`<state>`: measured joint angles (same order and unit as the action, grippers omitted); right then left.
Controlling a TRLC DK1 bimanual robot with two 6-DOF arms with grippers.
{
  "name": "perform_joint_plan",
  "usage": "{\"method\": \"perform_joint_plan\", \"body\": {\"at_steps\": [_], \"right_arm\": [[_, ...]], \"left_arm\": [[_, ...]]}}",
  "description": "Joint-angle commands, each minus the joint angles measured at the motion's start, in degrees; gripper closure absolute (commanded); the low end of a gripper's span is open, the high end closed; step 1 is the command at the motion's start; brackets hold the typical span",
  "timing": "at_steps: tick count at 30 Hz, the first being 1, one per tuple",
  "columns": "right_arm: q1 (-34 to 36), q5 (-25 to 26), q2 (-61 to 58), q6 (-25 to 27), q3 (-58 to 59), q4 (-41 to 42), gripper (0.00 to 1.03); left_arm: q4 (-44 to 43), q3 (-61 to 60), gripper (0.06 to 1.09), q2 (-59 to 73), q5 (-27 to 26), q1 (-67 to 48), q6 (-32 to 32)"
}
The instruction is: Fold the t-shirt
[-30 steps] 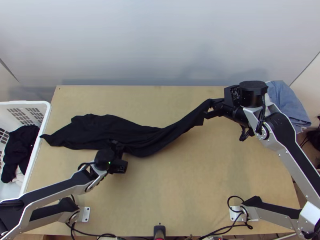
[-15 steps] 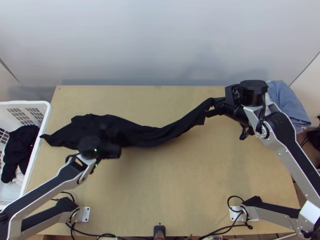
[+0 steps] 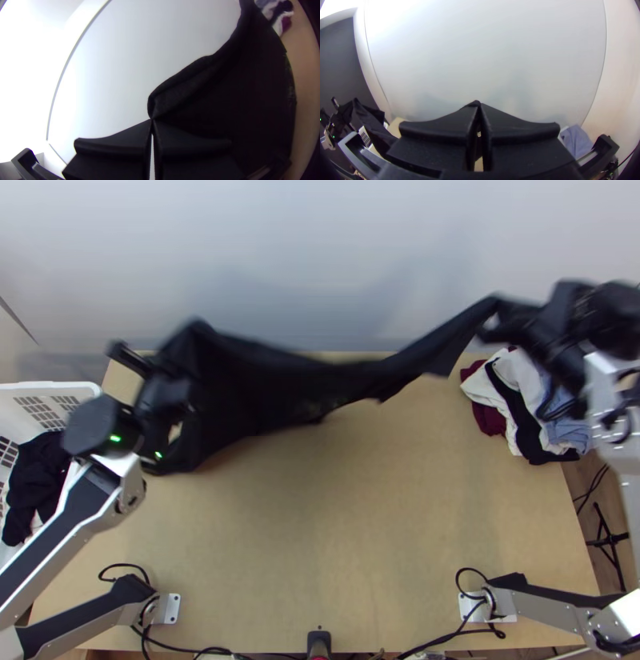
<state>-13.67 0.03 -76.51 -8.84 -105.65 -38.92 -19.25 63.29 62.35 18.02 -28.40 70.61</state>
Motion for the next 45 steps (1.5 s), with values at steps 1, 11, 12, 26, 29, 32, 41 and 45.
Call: {"method": "perform_joint_plan", "body": {"at_steps": [1,11,12,26,29,32,41,45], "right_arm": [[4.2,0.1,-5.1,-3.8,-21.6,-0.5,1.0],[3.0,0.1,-5.4,-5.2,-22.9,-0.4,1.0],[2.9,0.1,-4.8,-5.0,-21.9,-0.6,1.0],[0.8,0.1,0.1,-3.9,-11.4,-0.4,1.0],[-0.2,0.1,1.2,-4.0,-8.9,-0.2,1.0],[-1.2,0.1,2.1,-4.0,-6.8,-0.1,1.0],[-1.3,0.2,5.4,-3.6,0.1,-0.1,1.0],[-1.3,0.1,7.9,-4.0,5.3,0.1,1.0]], "left_arm": [[-7.1,16.3,1.05,4.5,1.9,1.2,-2.8],[-8.0,6.6,0.11,-0.9,7.9,-10.0,-3.2],[-6.0,2.2,0.11,-3.5,9.0,-12.8,-2.1],[-4.8,-38.4,0.11,-25.3,9.1,-24.0,7.6],[-4.8,-40.9,0.11,-24.5,9.1,-22.7,4.3],[-4.7,-43.3,0.11,-22.6,9.1,-22.1,1.7],[2.5,-36.8,0.11,-13.5,12.9,-31.1,-16.7],[4.1,-34.2,0.11,-9.0,13.3,-36.2,-22.4]]}}
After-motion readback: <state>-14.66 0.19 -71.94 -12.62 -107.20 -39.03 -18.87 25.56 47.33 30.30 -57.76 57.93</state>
